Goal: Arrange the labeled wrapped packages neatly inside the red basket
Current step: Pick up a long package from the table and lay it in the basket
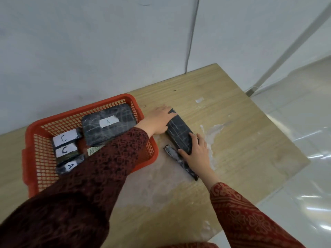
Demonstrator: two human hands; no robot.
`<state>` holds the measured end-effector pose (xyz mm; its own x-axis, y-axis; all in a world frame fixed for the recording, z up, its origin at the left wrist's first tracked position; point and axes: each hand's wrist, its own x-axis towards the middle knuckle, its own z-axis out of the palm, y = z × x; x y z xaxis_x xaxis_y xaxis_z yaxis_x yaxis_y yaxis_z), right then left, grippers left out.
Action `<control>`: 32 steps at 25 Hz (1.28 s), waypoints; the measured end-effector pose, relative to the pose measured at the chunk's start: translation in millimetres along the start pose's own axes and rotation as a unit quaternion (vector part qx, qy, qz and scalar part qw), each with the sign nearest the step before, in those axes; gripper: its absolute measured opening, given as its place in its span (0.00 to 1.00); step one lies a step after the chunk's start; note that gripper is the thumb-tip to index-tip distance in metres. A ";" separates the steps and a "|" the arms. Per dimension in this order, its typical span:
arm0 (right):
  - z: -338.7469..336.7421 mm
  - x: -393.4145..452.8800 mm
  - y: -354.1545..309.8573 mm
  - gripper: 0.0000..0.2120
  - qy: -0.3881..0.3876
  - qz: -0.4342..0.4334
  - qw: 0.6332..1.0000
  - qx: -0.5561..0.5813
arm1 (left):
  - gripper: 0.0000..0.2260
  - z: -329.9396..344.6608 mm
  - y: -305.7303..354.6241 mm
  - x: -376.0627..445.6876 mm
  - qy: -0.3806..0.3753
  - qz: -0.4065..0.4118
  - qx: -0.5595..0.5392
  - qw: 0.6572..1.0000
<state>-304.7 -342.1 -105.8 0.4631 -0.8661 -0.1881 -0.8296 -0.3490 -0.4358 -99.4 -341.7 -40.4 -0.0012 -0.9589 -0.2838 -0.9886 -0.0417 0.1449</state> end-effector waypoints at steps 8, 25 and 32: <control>-24.0 -3.4 12.2 0.27 0.075 -0.039 0.992 0.099 | 0.32 12.9 5.4 18.8 -0.031 0.038 0.010 0.999; -72.9 4.5 -135.4 0.08 -0.003 -0.189 0.891 0.413 | 0.16 -24.6 -51.9 -191.3 0.342 -0.227 -0.418 0.810; -19.7 -8.9 -161.5 0.11 -0.050 -0.113 0.900 0.419 | 0.21 49.9 -50.6 -227.8 0.404 -0.337 -0.601 0.601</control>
<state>-181.0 -285.1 -16.4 0.6513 -0.7554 -0.0716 -0.2044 -0.0837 -0.9753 -56.6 -107.2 -30.3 0.8931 -0.4125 -0.1795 0.1014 -0.2043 0.9736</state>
